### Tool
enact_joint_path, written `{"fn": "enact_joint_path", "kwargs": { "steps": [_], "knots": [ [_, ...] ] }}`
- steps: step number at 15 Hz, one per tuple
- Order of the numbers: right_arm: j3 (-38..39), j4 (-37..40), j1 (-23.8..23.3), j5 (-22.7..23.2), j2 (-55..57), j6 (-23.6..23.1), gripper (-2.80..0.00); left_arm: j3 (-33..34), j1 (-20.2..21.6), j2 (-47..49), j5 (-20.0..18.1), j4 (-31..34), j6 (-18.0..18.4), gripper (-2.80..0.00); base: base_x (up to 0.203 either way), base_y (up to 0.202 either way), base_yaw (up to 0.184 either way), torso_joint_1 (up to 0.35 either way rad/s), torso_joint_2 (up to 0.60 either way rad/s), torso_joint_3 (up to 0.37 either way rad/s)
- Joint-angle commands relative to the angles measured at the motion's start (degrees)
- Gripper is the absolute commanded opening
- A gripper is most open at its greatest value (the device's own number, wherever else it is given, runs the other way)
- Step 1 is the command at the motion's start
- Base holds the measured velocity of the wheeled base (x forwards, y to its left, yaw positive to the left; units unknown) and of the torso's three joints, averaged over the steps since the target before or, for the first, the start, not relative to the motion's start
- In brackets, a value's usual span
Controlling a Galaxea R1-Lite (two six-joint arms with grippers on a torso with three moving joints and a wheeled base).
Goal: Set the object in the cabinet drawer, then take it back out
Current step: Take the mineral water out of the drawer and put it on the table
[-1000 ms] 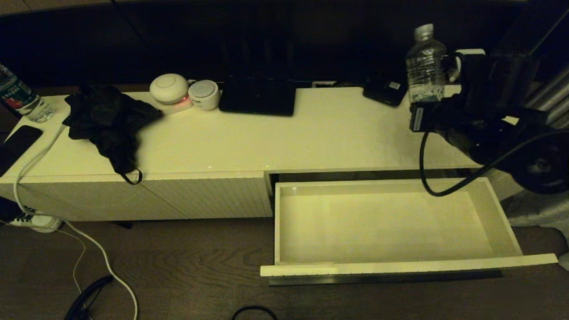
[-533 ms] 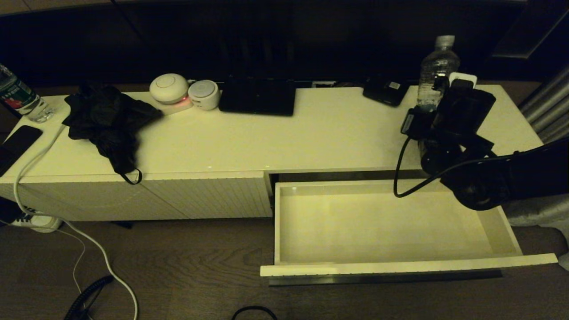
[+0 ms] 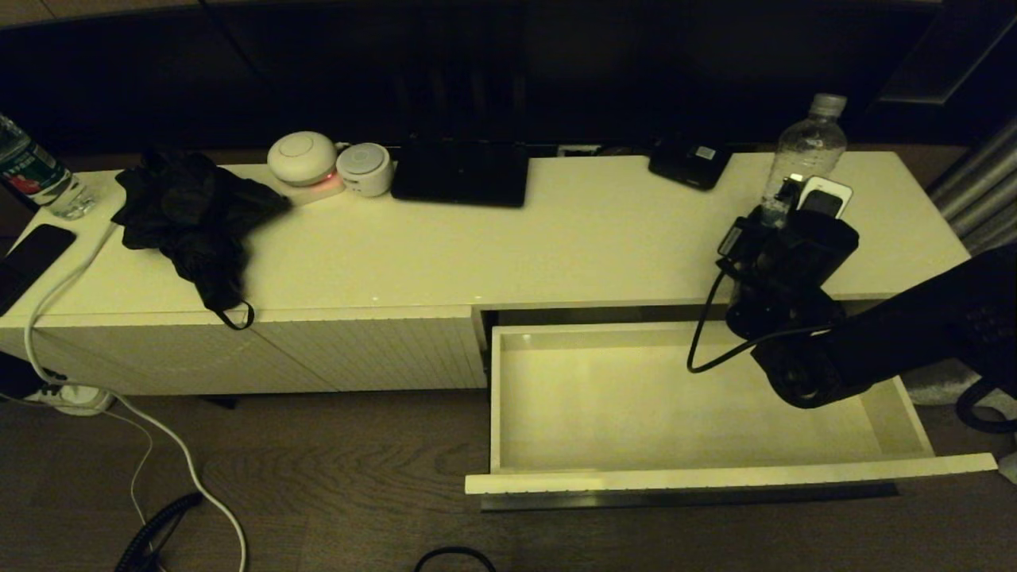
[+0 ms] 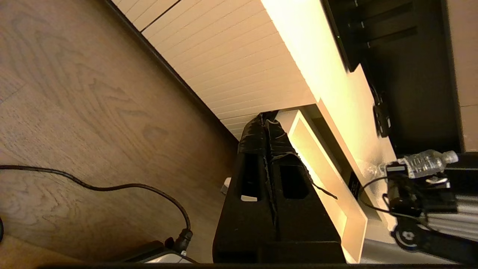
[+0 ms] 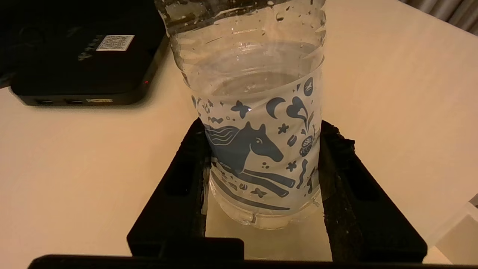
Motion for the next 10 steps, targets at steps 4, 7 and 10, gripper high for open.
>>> {"fn": "enact_joint_path", "kwargs": {
  "steps": [4, 7, 10],
  "knots": [
    [-4.12, -8.77, -0.05, -0.17, 6.28, -4.45, -2.8, 0.0, 0.0, -0.09, 0.03, -0.03, -0.35, -2.8, 0.0, 0.0, 0.0, 0.0, 0.0, 0.0],
    [-4.49, -10.76, -0.04, 0.09, 6.71, -7.76, -2.8, 0.0, 0.0, -0.09, 0.03, -0.03, -0.35, -2.8, 0.0, 0.0, 0.0, 0.0, 0.0, 0.0],
    [-4.47, -10.76, -0.04, -0.08, 5.3, -8.25, -2.8, 0.0, 0.0, -0.09, 0.03, -0.03, -0.35, -2.8, 0.0, 0.0, 0.0, 0.0, 0.0, 0.0]
  ]
}}
